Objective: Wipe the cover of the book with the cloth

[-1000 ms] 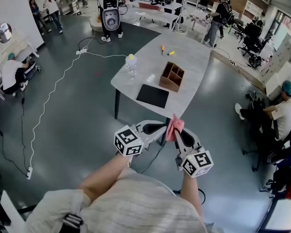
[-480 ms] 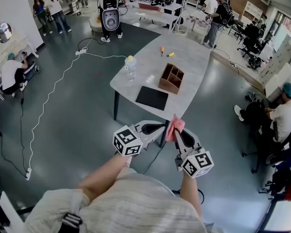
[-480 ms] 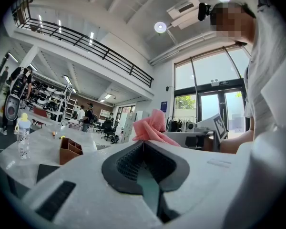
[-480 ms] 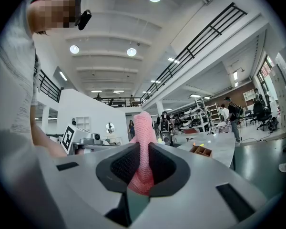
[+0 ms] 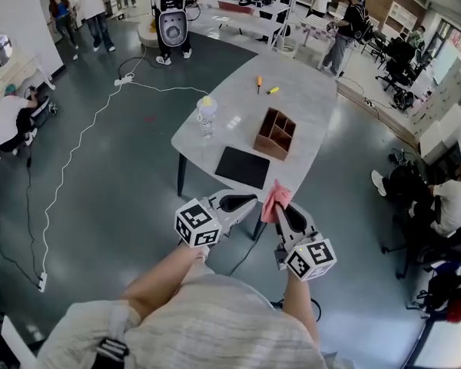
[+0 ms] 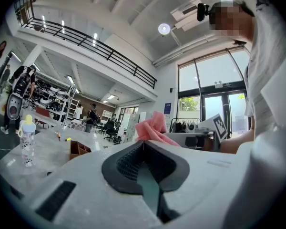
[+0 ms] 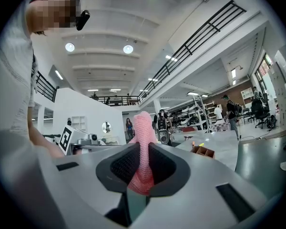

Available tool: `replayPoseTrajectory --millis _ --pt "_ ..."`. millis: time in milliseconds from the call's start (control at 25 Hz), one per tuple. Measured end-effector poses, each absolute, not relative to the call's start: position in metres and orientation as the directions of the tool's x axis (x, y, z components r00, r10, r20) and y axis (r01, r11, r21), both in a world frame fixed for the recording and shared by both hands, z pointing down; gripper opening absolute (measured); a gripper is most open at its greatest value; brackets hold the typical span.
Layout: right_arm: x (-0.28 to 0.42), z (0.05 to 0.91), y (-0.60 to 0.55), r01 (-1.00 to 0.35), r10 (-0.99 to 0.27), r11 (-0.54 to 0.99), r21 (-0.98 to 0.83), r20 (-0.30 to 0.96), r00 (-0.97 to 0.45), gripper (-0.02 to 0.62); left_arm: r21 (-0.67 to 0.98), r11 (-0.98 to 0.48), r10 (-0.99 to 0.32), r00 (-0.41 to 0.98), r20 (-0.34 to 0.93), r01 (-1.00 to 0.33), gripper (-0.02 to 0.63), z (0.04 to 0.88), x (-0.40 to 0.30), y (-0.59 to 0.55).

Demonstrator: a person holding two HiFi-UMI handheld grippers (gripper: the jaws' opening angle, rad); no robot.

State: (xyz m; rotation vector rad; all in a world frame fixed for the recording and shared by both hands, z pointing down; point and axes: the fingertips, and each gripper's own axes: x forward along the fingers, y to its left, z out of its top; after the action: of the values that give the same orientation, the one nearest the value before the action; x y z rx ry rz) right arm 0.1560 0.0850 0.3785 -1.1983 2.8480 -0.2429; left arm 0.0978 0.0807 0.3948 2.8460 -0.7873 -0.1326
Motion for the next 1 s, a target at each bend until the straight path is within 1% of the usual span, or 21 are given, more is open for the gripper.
replayPoseTrajectory --millis 320,560,1000 --pt "0.126 0.395 0.007 -0.75 -0.751 0.635 -0.186 0.08 -0.655 0.049 0.235 -0.856 -0.479 0.877 -0.029 -0.46 0.015 0.403 0.069 -0.003" --pt "0.104 0.413 -0.035 -0.777 -0.769 0.593 -0.209 0.137 -0.624 0.049 0.276 -0.846 -0.48 0.877 -0.023 -0.456 0.015 0.413 0.043 -0.046" --pt "0.063 0.425 -0.111 -0.838 -0.824 0.509 -0.196 0.172 -0.54 0.049 0.271 -0.856 -0.467 0.883 -0.039 -0.441 0.015 0.412 -0.024 -0.122"
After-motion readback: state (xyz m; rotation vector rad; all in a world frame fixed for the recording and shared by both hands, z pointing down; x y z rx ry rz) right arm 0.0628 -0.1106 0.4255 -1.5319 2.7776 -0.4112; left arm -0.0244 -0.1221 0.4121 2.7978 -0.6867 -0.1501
